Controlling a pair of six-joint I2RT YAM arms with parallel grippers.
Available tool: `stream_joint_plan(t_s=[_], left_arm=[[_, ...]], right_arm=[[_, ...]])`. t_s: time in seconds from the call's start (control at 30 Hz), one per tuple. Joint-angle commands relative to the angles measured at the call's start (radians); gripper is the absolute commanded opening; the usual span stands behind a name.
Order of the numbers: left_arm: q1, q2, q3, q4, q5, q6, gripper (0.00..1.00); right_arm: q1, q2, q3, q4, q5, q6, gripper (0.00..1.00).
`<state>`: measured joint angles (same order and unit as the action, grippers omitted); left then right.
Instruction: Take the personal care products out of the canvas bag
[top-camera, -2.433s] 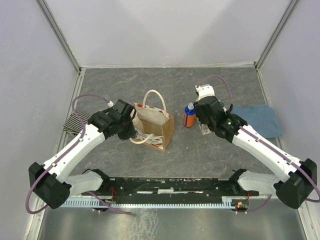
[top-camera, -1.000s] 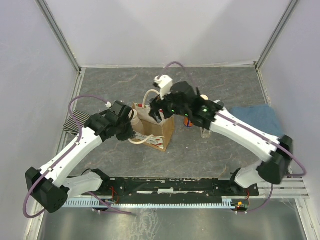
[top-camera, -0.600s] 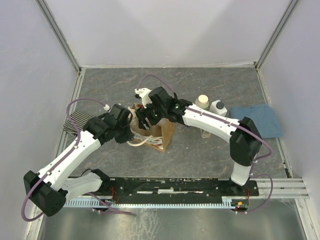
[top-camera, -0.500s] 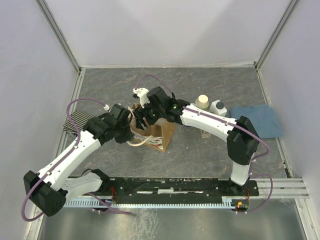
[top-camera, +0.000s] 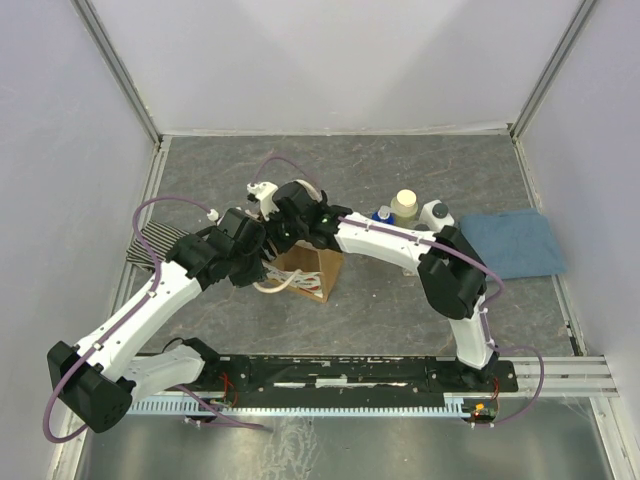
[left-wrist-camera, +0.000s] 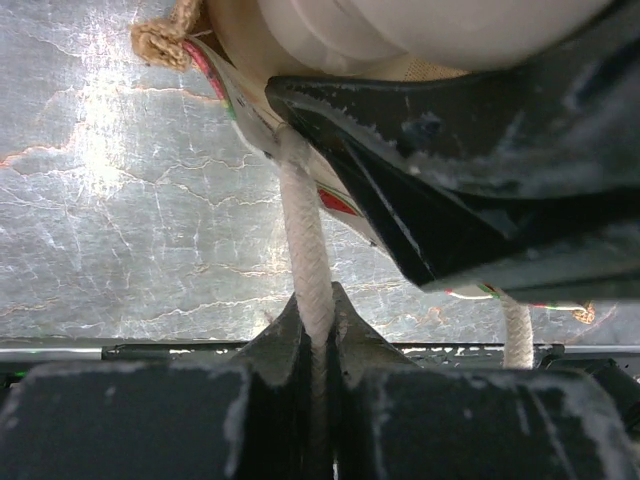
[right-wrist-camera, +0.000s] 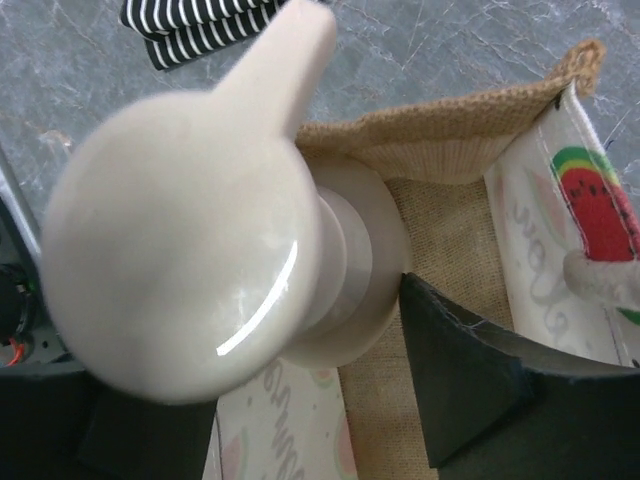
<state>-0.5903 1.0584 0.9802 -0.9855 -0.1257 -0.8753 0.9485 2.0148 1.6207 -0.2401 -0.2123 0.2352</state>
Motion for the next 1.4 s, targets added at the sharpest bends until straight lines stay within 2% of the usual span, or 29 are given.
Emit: stream_joint_plan(t_s=[0.0, 0.2, 0.3, 0.43, 0.7, 0.87, 0.97, 1.03, 1.1, 1.17, 1.37], left_arm=[[0.0, -0.016, 0.023, 0.009, -0.013, -0.019, 0.05], [0.003, -0.02, 0.026, -0.004, -0.021, -0.015, 0.05], [0.001, -0.021, 0.026, -0.005, -0.021, -0.015, 0.05], [0.001, -0.022, 0.025, -0.007, -0.023, -0.016, 0.05], [0.001, -0.019, 0.022, -0.005, -0.02, -0.016, 0.05], [0.002, -0.022, 0.015, -0.003, -0.023, -0.013, 0.05], [0.002, -0.018, 0.007, 0.008, -0.016, -0.013, 0.05], [0.001, -0.014, 0.002, 0.017, -0.008, -0.013, 0.05], [0.002, -0.01, 0.002, 0.021, -0.006, -0.014, 0.05], [0.002, -0.011, 0.002, 0.021, -0.007, -0.014, 0.05], [0.003, -0.017, -0.003, 0.014, -0.016, -0.01, 0.05]], right_arm=[[0.021, 0.024, 0.035, 0.05, 0.065, -0.023, 0.68], [0.031, -0.029, 0.006, 0.061, 0.187, -0.041, 0.45], [0.031, -0.099, -0.011, 0.057, 0.262, -0.062, 0.4], [0.03, -0.186, -0.02, 0.032, 0.322, -0.098, 0.38], [0.028, -0.294, -0.015, -0.002, 0.403, -0.118, 0.38], [0.024, -0.394, -0.057, 0.036, 0.438, -0.118, 0.38], [0.02, -0.391, -0.017, -0.019, 0.429, -0.133, 0.38], [0.02, -0.376, -0.008, -0.04, 0.411, -0.141, 0.44], [0.018, -0.353, -0.004, -0.059, 0.382, -0.135, 0.54], [0.019, -0.337, -0.005, -0.067, 0.362, -0.126, 0.59], [0.019, -0.319, -0.074, -0.063, 0.318, -0.095, 0.61]])
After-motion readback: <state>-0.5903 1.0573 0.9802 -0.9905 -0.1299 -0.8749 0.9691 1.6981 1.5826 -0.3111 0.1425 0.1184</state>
